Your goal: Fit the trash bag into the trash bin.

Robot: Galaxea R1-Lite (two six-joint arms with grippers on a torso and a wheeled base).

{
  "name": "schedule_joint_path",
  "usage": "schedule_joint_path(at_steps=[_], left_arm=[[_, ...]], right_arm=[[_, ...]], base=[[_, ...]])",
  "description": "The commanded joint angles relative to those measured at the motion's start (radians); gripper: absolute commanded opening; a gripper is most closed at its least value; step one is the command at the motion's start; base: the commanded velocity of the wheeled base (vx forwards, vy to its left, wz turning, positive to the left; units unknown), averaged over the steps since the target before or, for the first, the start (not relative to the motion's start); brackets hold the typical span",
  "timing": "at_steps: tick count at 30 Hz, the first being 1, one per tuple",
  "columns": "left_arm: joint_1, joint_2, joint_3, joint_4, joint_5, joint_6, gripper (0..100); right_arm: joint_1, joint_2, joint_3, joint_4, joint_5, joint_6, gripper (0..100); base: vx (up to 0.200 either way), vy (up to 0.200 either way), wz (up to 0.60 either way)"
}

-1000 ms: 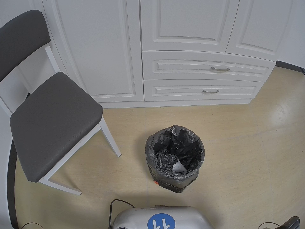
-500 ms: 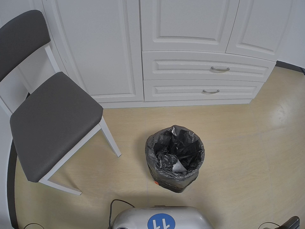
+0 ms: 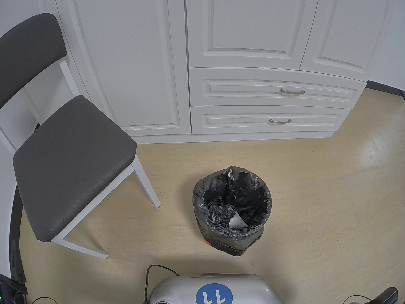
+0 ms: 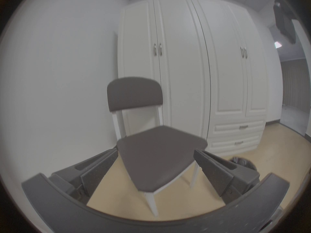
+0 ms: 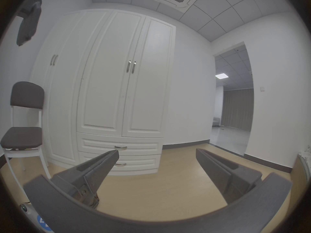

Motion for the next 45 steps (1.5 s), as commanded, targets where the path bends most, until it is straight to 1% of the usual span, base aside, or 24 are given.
schedule_joint_path(at_steps=[1, 3, 5, 8, 11, 13, 14, 15, 16, 18, 21, 22, 23, 24, 25, 26, 27, 28, 32, 36, 42, 44, 45], left_arm=[[0.004, -0.011, 0.027, 0.069, 0.004, 0.006, 100], [0.004, -0.011, 0.027, 0.098, 0.005, 0.01, 100], [0.004, -0.011, 0.027, 0.131, 0.005, 0.008, 100], [0.004, -0.011, 0.027, 0.124, 0.002, 0.01, 100], [0.003, -0.011, 0.027, 0.131, -0.038, 0.013, 100], [0.001, -0.011, 0.019, 0.16, -0.102, 0.002, 100], [0.001, -0.011, 0.019, 0.16, -0.102, 0.002, 100], [0.0, -0.011, -0.005, 0.227, -0.159, 0.003, 100], [0.0, -0.011, -0.016, 0.252, -0.164, 0.011, 100], [0.0, -0.011, -0.019, 0.259, -0.173, 0.025, 100], [0.0, -0.011, -0.021, 0.261, -0.171, 0.017, 100], [0.0, -0.011, -0.021, 0.261, -0.171, 0.017, 100], [0.0, -0.011, -0.022, 0.263, -0.17, 0.011, 100], [0.0, -0.011, -0.022, 0.263, -0.17, 0.011, 100], [0.0, -0.011, -0.022, 0.264, -0.17, 0.011, 100], [0.0, -0.011, -0.022, 0.263, -0.173, 0.013, 100], [-0.002, -0.009, -0.022, 0.263, -0.174, 0.013, 100], [0.0, -0.008, -0.022, 0.263, -0.174, 0.011, 100], [0.003, -0.011, -0.019, 0.259, -0.156, 0.013, 100], [0.003, -0.011, -0.018, 0.261, -0.147, 0.023, 100], [0.003, -0.011, -0.019, 0.259, -0.137, 0.02, 100], [0.003, -0.011, -0.018, 0.258, -0.124, 0.02, 100], [0.003, -0.011, -0.016, 0.249, -0.062, 0.02, 100]], right_arm=[[0.0, -0.011, 0.018, 0.004, -0.082, 0.028, 100], [0.0, -0.011, 0.018, 0.016, -0.099, 0.054, 100], [0.0, -0.011, 0.018, 0.032, -0.111, 0.059, 100], [0.0, -0.011, 0.018, 0.059, -0.114, 0.068, 100], [0.0, -0.011, 0.018, 0.138, -0.114, 0.097, 100], [0.0, -0.011, 0.018, 0.168, -0.114, 0.125, 100], [0.0, -0.011, 0.018, 0.168, -0.114, 0.125, 100], [0.0, -0.011, 0.018, 0.203, -0.113, 0.148, 100], [0.0, -0.011, 0.018, 0.216, -0.113, 0.151, 100], [0.0, -0.011, 0.018, 0.246, -0.097, 0.168, 100], [0.0, -0.011, 0.018, 0.288, -0.021, 0.169, 100], [0.0, -0.011, 0.018, 0.288, -0.021, 0.169, 100], [0.0, -0.011, 0.018, 0.319, 0.048, 0.168, 100], [0.0, -0.011, 0.018, 0.319, 0.048, 0.168, 100], [0.0, -0.011, 0.018, 0.349, 0.137, 0.156, 100], [0.002, -0.011, 0.018, 0.36, 0.179, 0.152, 100], [0.003, -0.011, 0.018, 0.372, 0.236, 0.157, 100], [0.003, -0.011, 0.018, 0.374, 0.268, 0.163, 100], [0.002, -0.011, 0.018, 0.377, 0.292, 0.154, 100], [0.002, -0.011, 0.018, 0.378, 0.337, 0.139, 100], [0.002, -0.011, 0.018, 0.377, 0.34, 0.137, 100], [0.002, -0.011, 0.018, 0.377, 0.34, 0.136, 100], [0.0, -0.011, 0.018, 0.423, 0.341, 0.132, 100]], base=[[0.0, 0.0, 0.0], [0.0, 0.0, 0.0], [0.0, 0.0, 0.0], [0.0, 0.0, 0.0], [0.0, 0.0, 0.0], [0.0, 0.0, 0.0], [0.0, 0.0, 0.0], [0.0, 0.0, 0.0], [0.0, 0.0, 0.0], [0.0, 0.0, 0.0], [0.0, 0.0, 0.0], [0.0, 0.0, 0.0], [0.0, 0.0, 0.0], [0.0, 0.0, 0.0], [0.0, 0.0, 0.0], [0.0, 0.0, 0.0], [0.0, 0.0, 0.0], [0.0, 0.0, 0.0], [0.0, 0.0, 0.0], [0.0, 0.0, 0.0], [0.0, 0.0, 0.0], [0.0, 0.0, 0.0], [0.0, 0.0, 0.0]])
